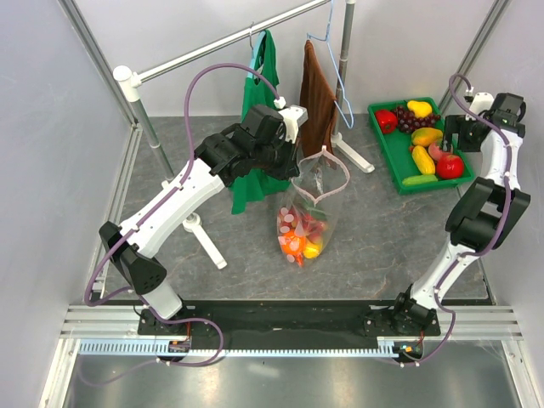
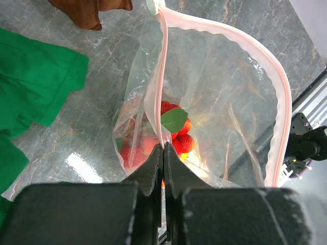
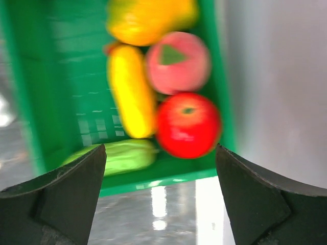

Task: Place the food in the zip-top bag and seal the zipper
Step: Pick up the fake fruit from the bin.

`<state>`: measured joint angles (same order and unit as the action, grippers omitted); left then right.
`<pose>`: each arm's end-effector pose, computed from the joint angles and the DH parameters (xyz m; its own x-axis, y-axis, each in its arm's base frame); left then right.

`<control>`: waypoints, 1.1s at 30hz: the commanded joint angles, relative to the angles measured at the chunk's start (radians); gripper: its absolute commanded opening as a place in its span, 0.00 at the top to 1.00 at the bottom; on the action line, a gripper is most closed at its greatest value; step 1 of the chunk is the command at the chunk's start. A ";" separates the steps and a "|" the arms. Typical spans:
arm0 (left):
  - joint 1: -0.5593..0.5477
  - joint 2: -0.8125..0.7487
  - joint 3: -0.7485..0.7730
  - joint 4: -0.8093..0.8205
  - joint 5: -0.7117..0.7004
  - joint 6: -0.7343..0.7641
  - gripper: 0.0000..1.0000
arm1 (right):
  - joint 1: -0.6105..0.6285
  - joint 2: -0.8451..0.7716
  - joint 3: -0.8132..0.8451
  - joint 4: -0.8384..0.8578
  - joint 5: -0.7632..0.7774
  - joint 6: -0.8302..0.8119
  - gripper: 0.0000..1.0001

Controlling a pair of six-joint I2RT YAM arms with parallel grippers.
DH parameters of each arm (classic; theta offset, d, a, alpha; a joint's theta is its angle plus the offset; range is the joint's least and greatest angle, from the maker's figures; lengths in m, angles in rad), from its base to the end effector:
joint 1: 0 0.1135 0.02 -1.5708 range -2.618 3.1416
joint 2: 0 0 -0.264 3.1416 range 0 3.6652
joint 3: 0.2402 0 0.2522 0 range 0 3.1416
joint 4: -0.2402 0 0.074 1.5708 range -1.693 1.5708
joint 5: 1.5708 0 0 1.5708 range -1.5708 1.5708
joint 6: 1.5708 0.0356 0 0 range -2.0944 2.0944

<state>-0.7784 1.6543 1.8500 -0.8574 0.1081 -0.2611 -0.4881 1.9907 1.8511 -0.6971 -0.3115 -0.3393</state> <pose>0.2515 -0.2534 0.4158 -0.6185 0.2495 -0.7451 0.6200 0.7375 -0.2677 0.4033 -0.2018 0.2998 -0.7066 0.0165 -0.7075 0.0317 0.9995 -0.0084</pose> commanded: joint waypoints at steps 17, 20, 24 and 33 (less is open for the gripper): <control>0.005 -0.013 -0.020 0.060 0.013 -0.020 0.98 | 0.028 0.201 0.076 0.021 0.219 -0.116 0.03; 0.004 -0.011 -0.021 0.061 0.013 -0.018 0.98 | 0.045 0.206 0.062 0.036 0.212 -0.098 0.06; 0.004 -0.010 -0.020 0.060 0.011 -0.015 0.98 | 0.054 0.207 0.046 0.073 0.215 -0.080 0.14; 0.005 -0.004 -0.018 0.061 0.018 -0.013 0.98 | 0.054 0.241 0.053 0.094 0.236 -0.053 0.14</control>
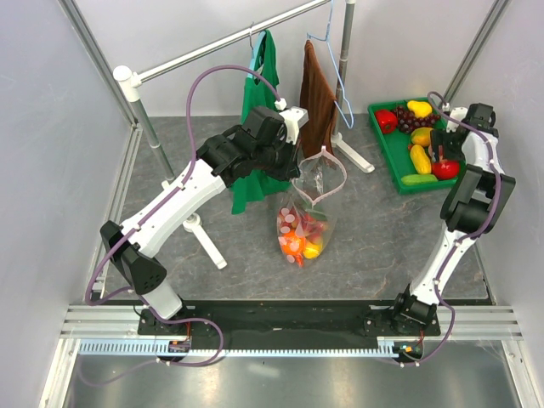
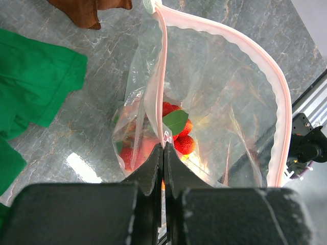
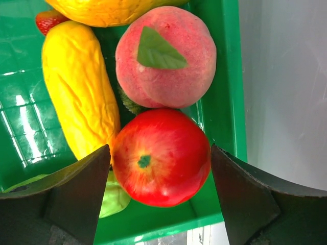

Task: Place the food in the zip-top bag and seal the zipper
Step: Pick up the fake fruit from the bin, then place the fake fruit in the zipper food storage bag.

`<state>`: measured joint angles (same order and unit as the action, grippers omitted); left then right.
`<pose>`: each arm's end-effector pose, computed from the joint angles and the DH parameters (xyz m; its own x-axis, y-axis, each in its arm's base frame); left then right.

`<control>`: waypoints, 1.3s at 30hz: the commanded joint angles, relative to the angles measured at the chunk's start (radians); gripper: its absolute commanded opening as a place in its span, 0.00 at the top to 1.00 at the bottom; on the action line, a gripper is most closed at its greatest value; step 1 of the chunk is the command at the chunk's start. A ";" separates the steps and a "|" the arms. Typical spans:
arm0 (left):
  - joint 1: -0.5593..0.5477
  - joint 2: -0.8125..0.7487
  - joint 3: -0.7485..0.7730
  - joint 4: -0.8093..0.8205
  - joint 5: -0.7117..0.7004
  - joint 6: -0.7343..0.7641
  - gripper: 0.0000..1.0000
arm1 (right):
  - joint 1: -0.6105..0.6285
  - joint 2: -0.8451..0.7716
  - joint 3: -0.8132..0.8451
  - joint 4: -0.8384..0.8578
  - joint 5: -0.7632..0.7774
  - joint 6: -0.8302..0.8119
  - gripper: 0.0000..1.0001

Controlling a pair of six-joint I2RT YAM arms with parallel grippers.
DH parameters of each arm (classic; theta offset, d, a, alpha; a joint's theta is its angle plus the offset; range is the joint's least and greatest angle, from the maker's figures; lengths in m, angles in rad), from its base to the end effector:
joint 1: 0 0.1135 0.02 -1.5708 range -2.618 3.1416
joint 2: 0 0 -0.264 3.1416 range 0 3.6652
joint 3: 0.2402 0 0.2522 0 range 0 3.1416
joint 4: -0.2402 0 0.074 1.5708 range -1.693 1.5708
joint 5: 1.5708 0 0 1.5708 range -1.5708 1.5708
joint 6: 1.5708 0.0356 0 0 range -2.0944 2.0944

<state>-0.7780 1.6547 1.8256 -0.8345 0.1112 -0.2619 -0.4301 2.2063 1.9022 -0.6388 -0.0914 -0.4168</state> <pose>0.2533 -0.2551 0.4100 -0.6205 0.2502 -0.7432 0.6203 0.7364 -0.2700 0.4492 -0.2025 0.2213 -0.8210 -0.0669 -0.5671 0.0373 0.9847 -0.1703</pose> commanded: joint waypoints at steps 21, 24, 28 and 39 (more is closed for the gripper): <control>0.009 -0.010 -0.006 0.037 0.007 -0.007 0.98 | -0.013 -0.058 -0.008 0.018 -0.027 0.027 0.43; 0.011 -0.007 -0.015 0.037 0.010 -0.011 0.98 | -0.015 -0.152 0.015 -0.013 -0.094 0.061 0.46; 0.020 0.002 -0.014 0.037 0.024 -0.019 0.98 | -0.015 -0.293 0.063 -0.076 -0.249 0.127 0.48; 0.031 0.024 0.000 0.035 0.042 -0.031 0.98 | 0.076 -0.690 -0.135 -0.044 -0.928 0.415 0.54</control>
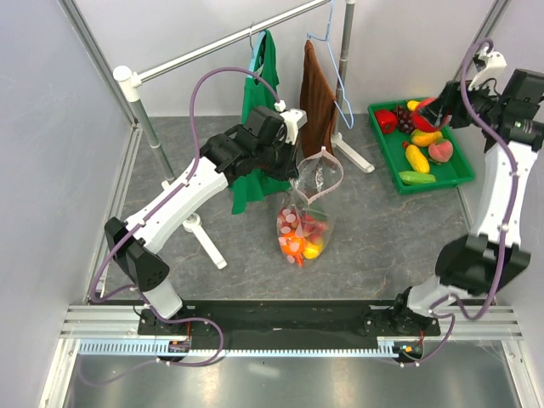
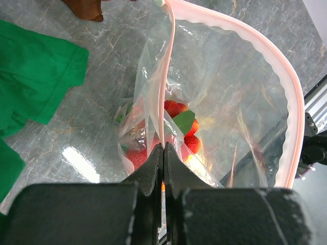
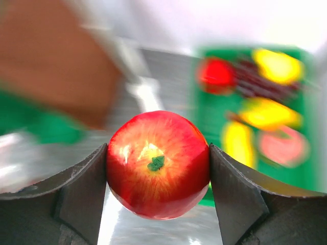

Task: Place the food in the zip-top bag and seal the zipper
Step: Place the fake fruit in the zipper food storage bag.

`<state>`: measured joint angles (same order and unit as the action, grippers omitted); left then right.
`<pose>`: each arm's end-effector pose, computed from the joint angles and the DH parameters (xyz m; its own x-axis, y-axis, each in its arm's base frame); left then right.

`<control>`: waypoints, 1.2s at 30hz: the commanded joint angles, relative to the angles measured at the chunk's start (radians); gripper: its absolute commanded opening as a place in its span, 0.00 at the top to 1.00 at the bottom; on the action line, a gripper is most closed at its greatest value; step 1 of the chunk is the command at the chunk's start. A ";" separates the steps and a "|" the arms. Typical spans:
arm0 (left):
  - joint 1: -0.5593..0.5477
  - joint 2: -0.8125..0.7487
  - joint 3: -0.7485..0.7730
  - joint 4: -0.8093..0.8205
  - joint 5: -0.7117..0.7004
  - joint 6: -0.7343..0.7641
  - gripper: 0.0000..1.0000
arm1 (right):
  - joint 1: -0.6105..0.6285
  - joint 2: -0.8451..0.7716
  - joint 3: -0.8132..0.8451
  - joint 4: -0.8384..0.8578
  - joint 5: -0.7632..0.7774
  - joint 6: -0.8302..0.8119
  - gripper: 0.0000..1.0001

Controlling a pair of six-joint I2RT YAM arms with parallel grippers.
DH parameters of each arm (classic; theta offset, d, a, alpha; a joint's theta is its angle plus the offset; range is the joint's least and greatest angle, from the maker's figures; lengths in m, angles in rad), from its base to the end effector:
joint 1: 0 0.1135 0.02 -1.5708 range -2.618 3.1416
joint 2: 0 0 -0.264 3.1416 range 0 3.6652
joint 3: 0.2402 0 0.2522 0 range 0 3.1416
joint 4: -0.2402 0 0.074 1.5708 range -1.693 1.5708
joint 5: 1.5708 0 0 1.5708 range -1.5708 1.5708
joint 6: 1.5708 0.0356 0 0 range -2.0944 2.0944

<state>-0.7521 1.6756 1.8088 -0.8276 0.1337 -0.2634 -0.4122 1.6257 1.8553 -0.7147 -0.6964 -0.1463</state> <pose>0.2643 -0.2538 0.3981 -0.6469 0.2519 -0.7197 0.6043 0.7450 -0.2824 0.3289 -0.1189 0.4440 -0.3917 0.0492 -0.9188 -0.2726 0.9475 0.1670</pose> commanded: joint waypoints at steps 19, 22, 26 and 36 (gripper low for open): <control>-0.012 -0.033 -0.025 0.024 0.112 0.018 0.98 | 0.449 -0.509 -0.462 0.221 -0.344 0.307 0.55; -0.027 -0.036 -0.025 0.024 0.116 0.026 0.98 | 0.547 -0.491 -0.458 0.231 -0.272 0.301 0.55; -0.035 -0.048 -0.019 0.027 0.127 0.023 0.98 | 0.651 -0.464 -0.446 0.231 -0.163 0.269 0.55; -0.033 -0.099 0.011 0.039 0.170 0.026 0.98 | 0.808 -0.434 -0.490 0.139 0.146 0.091 0.35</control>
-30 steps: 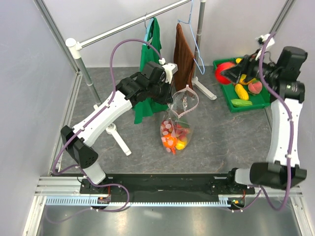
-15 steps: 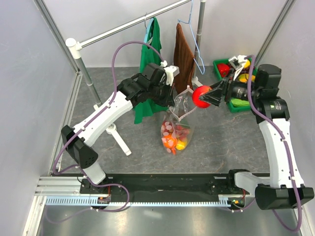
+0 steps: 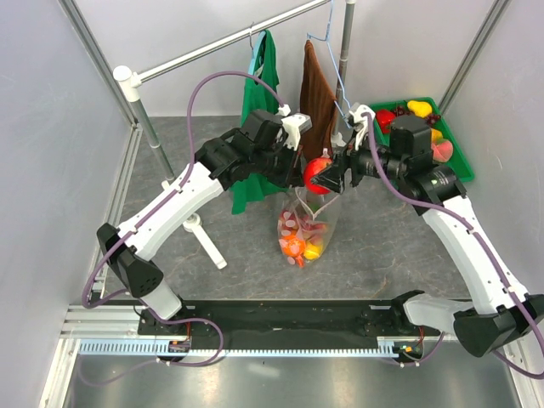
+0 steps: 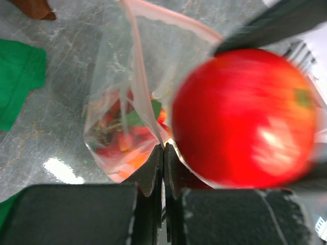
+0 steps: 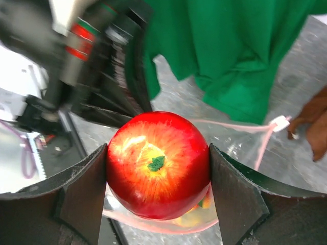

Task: Place the food in the zip-top bag and seal the zipper
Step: Place the fake fruit in the zipper food storage bag.

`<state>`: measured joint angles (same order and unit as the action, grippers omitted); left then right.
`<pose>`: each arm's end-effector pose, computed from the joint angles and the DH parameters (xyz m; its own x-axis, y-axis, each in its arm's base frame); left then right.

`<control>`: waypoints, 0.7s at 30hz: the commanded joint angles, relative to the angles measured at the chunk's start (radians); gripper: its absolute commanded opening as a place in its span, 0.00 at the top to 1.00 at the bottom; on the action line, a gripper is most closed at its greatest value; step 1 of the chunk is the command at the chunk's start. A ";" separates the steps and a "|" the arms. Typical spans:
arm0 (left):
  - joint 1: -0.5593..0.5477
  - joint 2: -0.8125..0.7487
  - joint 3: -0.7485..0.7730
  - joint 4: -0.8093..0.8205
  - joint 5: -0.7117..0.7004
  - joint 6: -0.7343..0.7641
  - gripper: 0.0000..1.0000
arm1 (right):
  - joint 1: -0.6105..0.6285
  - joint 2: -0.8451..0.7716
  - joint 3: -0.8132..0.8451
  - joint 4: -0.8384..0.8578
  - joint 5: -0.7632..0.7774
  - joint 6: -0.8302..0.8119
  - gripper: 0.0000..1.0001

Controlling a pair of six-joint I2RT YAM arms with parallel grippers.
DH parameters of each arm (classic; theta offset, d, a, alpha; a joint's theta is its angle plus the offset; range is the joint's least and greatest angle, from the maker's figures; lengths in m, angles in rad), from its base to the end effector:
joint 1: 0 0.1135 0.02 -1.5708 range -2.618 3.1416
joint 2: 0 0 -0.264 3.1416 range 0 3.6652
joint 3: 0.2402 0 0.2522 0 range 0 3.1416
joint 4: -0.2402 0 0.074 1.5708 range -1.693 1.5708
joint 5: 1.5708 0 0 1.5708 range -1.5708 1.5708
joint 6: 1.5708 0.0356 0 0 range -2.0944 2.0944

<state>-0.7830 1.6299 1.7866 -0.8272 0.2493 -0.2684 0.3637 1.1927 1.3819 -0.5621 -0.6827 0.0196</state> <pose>0.2442 -0.2554 0.4071 -0.6423 0.2766 -0.7148 0.6745 0.6470 -0.3556 0.2224 0.1087 0.4268 -0.3566 -0.1195 -0.9266 -0.8183 0.5186 0.2481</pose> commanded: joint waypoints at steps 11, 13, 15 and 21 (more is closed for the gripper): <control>-0.002 -0.051 0.033 0.040 0.058 0.035 0.98 | -0.118 -0.112 0.042 -0.048 0.071 0.059 0.02; -0.002 -0.054 0.031 0.040 0.058 0.040 0.98 | -0.233 -0.134 0.017 -0.108 -0.016 0.039 0.02; -0.002 -0.053 0.033 0.040 0.056 0.043 0.98 | -0.389 -0.130 -0.013 -0.241 -0.098 -0.012 0.06; -0.002 -0.054 0.030 0.049 0.061 0.043 0.98 | -0.784 0.068 -0.041 -0.506 -0.145 -0.458 0.11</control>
<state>-0.7830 1.6112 1.7866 -0.8268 0.2905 -0.2592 -0.2539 1.0946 1.3560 -0.8558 -0.7734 -0.1677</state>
